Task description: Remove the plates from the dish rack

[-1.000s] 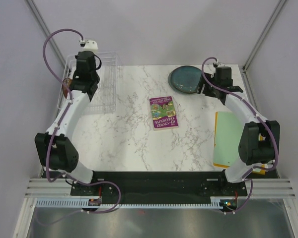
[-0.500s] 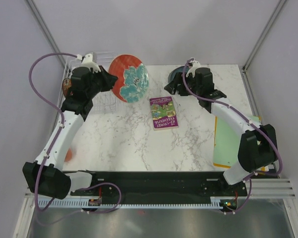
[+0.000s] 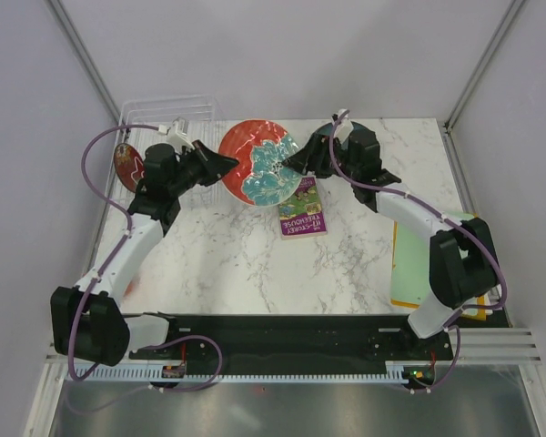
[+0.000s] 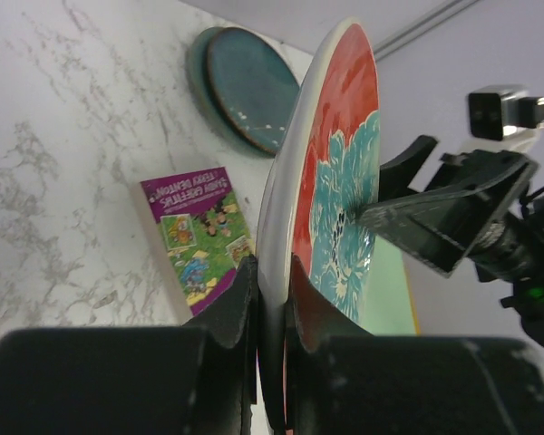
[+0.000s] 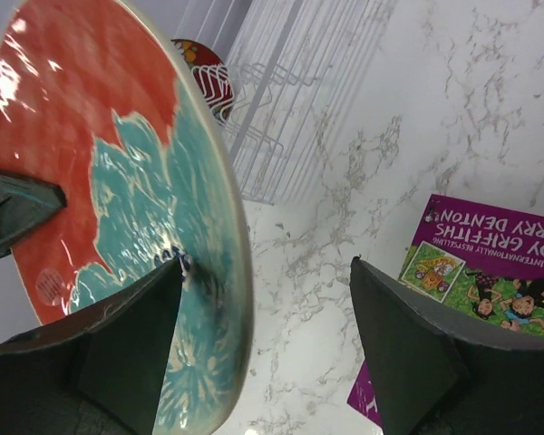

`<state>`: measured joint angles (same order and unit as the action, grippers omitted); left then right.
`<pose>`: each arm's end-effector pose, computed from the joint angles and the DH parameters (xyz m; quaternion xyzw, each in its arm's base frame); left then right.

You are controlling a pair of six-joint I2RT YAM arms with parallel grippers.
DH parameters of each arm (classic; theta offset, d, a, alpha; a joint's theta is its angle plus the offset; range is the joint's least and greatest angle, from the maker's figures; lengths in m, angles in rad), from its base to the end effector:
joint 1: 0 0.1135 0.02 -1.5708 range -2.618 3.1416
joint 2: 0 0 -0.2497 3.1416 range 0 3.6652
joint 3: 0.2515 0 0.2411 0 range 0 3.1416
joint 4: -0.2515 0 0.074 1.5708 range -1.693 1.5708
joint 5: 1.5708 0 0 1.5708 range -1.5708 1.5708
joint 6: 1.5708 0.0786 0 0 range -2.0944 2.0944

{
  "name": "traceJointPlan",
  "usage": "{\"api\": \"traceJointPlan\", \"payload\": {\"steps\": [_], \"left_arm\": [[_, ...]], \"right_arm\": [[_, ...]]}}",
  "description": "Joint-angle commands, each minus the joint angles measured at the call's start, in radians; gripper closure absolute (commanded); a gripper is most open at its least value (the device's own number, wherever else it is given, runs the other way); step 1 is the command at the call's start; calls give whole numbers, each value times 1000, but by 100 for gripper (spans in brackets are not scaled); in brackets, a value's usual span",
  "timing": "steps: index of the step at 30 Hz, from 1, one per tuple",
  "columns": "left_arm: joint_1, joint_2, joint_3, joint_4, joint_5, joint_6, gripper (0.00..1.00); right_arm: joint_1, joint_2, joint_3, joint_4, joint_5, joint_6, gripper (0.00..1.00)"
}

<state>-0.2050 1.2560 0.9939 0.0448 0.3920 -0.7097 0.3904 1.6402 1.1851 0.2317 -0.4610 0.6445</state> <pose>0.3140 -0.0960 0.3168 -0.0728 0.7709 -0.4075 0.4841 0.3698 0.1900 0.2819 -0.0450 0.7728 0.4556 0.4395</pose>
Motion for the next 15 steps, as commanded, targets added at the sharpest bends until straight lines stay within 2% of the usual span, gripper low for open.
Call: {"api": "traceJointPlan", "payload": {"steps": [1, 3, 5, 6, 7, 10, 11, 14, 15], "left_arm": [[1, -41, 14, 351, 116, -168, 98], [1, -30, 12, 371, 131, -181, 98], [3, -27, 0, 385, 139, -189, 98], [3, -21, -4, 400, 148, -198, 98], [1, -18, -11, 409, 151, -201, 98], [1, 9, -24, 424, 176, -214, 98], [1, 19, -24, 428, 182, -215, 98], [3, 45, -15, 393, 177, -182, 64], [4, 48, -6, 370, 160, -162, 48]], "right_arm": [[8, 20, -19, 107, -64, 49, 18], [10, 29, -24, 136, -100, 57, 23], [10, 36, -28, 188, -123, 78, 37], [10, 36, -31, 210, -151, 87, 50], [8, 41, -35, 248, -160, 98, 76], [10, 49, -45, 329, -204, 142, 100], [10, 56, -51, 345, -212, 159, 100], [2, 32, -42, 269, -144, 130, 100], [-1, 20, -39, 227, -98, 71, 100]]}}
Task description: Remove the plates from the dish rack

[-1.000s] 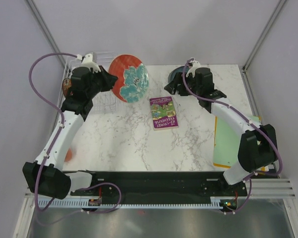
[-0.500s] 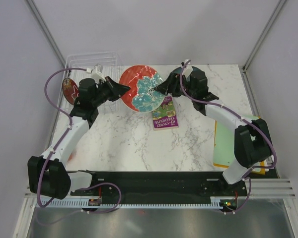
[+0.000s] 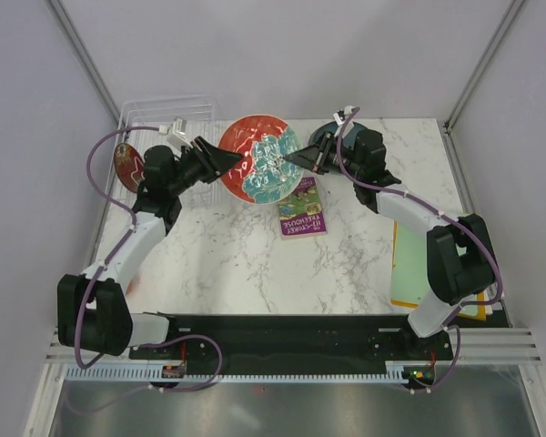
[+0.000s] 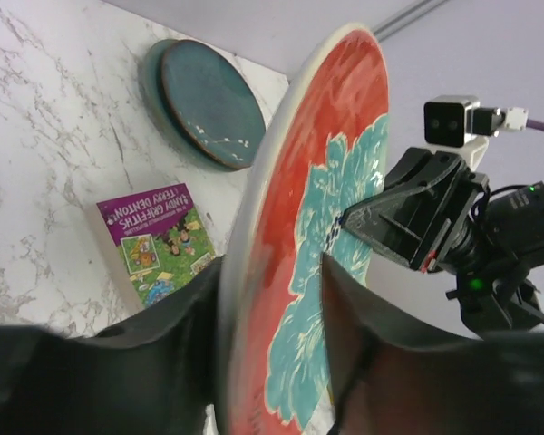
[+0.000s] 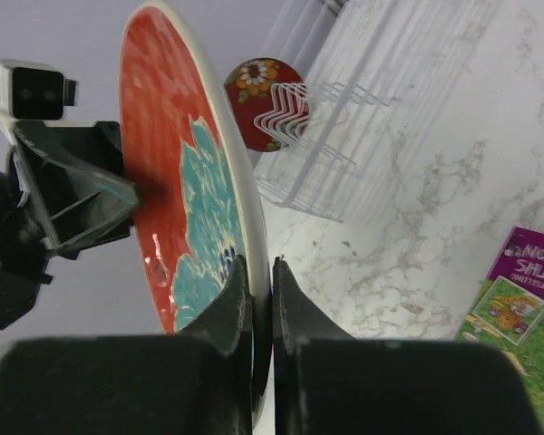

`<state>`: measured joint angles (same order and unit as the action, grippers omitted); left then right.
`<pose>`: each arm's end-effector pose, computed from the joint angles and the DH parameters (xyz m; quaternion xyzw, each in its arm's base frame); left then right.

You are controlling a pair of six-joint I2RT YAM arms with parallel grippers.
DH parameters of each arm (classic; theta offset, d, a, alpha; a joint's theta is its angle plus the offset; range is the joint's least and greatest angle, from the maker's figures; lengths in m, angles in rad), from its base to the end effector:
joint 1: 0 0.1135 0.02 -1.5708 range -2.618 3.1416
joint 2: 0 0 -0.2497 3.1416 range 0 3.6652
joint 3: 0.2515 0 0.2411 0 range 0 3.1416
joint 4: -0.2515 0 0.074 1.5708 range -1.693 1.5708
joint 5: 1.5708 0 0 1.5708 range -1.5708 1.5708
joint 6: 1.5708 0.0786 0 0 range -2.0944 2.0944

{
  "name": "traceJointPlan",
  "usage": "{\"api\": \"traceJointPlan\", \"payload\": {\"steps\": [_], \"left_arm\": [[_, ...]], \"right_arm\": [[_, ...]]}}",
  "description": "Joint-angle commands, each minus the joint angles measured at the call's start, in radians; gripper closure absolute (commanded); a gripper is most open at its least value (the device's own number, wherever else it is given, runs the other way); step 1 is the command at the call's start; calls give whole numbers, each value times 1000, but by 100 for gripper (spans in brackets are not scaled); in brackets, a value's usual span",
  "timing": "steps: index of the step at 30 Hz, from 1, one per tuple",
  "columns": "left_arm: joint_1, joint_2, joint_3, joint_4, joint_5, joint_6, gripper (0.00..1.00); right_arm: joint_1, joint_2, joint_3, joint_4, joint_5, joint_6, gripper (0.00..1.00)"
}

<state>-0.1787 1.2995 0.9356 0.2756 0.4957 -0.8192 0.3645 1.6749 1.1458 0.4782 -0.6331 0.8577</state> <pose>0.3233 -0.0964 0.3144 -0.0679 0.7309 -0.4721 0.4882 0.3712 0.1914 0.2888 -0.0398 0.7204 0.5604 0.4067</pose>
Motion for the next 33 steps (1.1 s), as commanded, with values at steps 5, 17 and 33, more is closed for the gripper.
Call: {"api": "traceJointPlan", "payload": {"steps": [5, 17, 33], "left_arm": [[-22, -17, 146, -174, -153, 223, 27], [-22, -149, 144, -323, -784, 642, 20], [-21, -137, 154, -293, -999, 818, 15]], "right_arm": [[-68, -79, 93, -309, 323, -292, 100], [-392, 193, 373, -426, 276, -298, 100], [-441, 529, 558, -239, 171, -111, 100]]}}
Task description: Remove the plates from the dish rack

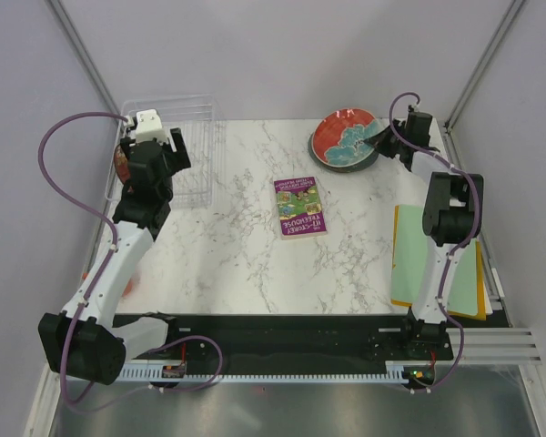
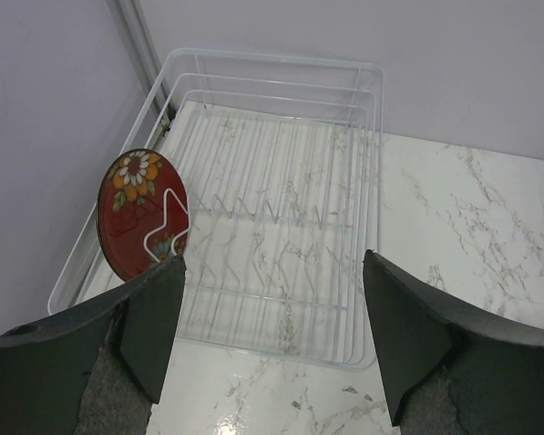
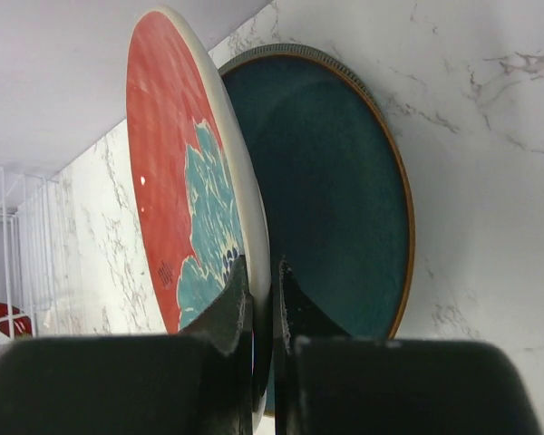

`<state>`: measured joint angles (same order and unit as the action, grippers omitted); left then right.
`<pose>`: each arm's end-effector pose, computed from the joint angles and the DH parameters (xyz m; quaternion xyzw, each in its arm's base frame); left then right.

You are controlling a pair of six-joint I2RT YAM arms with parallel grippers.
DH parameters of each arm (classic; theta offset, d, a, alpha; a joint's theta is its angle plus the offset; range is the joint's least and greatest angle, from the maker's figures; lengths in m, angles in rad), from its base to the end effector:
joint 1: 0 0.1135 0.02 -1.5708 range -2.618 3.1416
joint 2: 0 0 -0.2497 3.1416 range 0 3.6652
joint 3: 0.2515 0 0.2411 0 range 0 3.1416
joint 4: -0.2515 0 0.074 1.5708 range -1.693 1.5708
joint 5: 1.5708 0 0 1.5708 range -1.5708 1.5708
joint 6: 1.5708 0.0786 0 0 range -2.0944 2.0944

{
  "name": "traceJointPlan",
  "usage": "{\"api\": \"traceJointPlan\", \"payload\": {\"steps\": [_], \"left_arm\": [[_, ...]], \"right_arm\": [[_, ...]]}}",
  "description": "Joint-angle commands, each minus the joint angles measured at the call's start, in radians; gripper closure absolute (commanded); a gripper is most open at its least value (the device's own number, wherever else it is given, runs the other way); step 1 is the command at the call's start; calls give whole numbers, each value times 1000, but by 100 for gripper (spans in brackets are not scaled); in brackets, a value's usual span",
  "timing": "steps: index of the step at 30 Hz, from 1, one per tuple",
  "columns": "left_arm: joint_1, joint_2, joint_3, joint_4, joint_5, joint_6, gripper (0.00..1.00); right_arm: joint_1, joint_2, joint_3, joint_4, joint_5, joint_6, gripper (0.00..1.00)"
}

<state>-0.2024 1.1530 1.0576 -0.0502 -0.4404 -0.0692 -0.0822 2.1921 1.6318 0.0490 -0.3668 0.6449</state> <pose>0.3010 -0.0276 0.3582 -0.0933 0.7463 0.0774 0.6545 0.5241 -0.0149 0.1712 0.2156 0.8258 0.2891 0.4336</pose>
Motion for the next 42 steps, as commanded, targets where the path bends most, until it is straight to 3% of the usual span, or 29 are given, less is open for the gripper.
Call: {"api": "traceJointPlan", "payload": {"steps": [1, 5, 6, 9, 10, 11, 13, 15, 18, 20, 29, 36, 37, 42], "left_arm": [[3, 11, 30, 32, -63, 94, 15], [3, 19, 30, 33, -58, 88, 15], [3, 19, 31, 33, -57, 85, 15], [3, 17, 30, 30, -44, 78, 15], [3, 17, 31, 27, -44, 78, 15], [3, 16, 31, 26, -41, 78, 14], [3, 11, 31, 21, -44, 78, 14], [3, 11, 36, 18, -50, 78, 14], [3, 11, 42, 3, -55, 85, 14], [3, 10, 44, 0, -66, 94, 14], [3, 43, 67, 12, -129, 163, 8], [6, 79, 84, 16, -138, 183, 8], [9, 88, 82, 36, -150, 204, 4], [122, 183, 146, 41, -187, 200, 1]], "right_arm": [[6, 18, 74, 189, -99, 104, 100], [6, 26, 56, 170, -97, 96, 93], [7, 21, 51, 161, -93, 91, 83], [7, 11, 48, 126, -77, 68, 83], [7, 6, 39, 124, -75, 64, 76], [6, 1, 34, 117, -64, 52, 63], [6, -12, 27, 98, -49, 38, 61], [6, -18, 30, 71, -43, 21, 46], [6, -34, 34, 39, -28, -13, 42], [6, -45, 39, 12, 8, -34, 29], [9, -130, 86, -184, 138, -223, 19], [16, -158, 131, -305, 242, -309, 17], [16, -167, 126, -314, 261, -315, 17], [28, -299, -8, -313, 261, -324, 16]]}}
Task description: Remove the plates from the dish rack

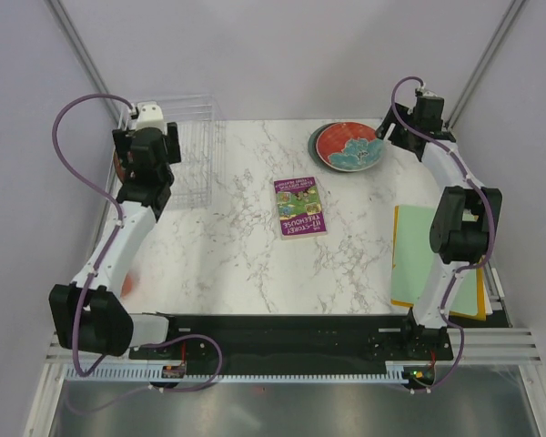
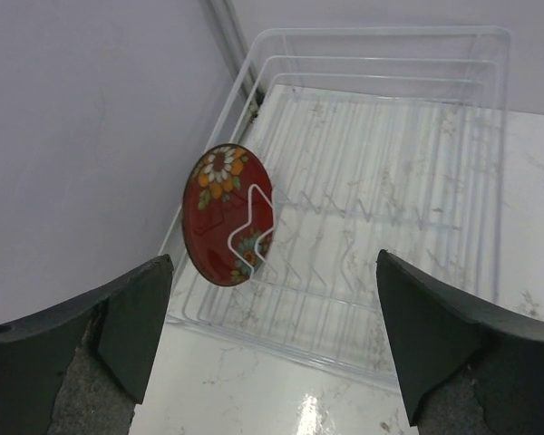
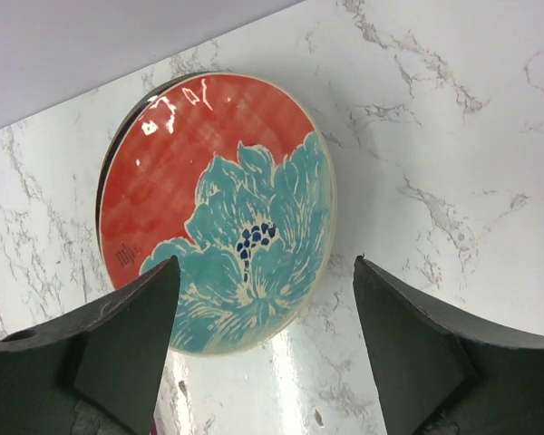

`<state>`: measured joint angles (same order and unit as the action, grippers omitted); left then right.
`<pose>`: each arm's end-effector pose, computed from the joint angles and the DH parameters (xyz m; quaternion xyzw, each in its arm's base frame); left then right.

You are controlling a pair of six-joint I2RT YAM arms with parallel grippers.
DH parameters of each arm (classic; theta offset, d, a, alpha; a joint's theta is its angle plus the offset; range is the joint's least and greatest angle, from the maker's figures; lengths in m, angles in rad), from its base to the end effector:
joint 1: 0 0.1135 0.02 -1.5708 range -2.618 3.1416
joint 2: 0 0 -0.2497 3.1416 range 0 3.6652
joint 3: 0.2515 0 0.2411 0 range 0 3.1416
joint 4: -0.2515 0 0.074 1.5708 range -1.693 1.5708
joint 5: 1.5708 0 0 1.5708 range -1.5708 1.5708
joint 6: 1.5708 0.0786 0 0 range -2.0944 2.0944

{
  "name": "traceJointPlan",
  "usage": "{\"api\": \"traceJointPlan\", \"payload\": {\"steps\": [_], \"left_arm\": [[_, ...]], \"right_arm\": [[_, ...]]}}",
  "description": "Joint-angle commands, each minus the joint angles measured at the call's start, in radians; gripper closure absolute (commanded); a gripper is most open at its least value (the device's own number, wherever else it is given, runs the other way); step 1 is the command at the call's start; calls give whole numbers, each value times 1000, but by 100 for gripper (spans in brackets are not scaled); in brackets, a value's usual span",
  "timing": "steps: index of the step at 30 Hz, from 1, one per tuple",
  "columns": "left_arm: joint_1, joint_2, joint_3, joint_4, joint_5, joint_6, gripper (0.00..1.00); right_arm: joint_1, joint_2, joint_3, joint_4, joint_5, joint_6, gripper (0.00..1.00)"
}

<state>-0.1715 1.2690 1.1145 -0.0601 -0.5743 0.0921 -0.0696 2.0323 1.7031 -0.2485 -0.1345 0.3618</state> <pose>0.3251 -0.0130 0.3455 -0.0780 0.7638 0.1965 0.6099 0.4983 -0.0242 0.2354 0.1565 0.8638 0.1276 0.4617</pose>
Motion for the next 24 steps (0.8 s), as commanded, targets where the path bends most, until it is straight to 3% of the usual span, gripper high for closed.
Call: {"api": "traceJointPlan", "payload": {"steps": [1, 5, 11, 24], "left_arm": [[114, 111, 106, 31, -52, 25, 1], [246, 228, 180, -12, -33, -41, 2], [316, 361, 278, -46, 17, -116, 4], [417, 492, 321, -81, 169, -215, 5]], "right_arm": [[22, -164, -109, -8, 23, -40, 15], [43, -305, -246, 40, -10, -32, 15], [62, -423, -405, 109, -43, -18, 15], [62, -423, -487, 137, -103, -32, 15]]}}
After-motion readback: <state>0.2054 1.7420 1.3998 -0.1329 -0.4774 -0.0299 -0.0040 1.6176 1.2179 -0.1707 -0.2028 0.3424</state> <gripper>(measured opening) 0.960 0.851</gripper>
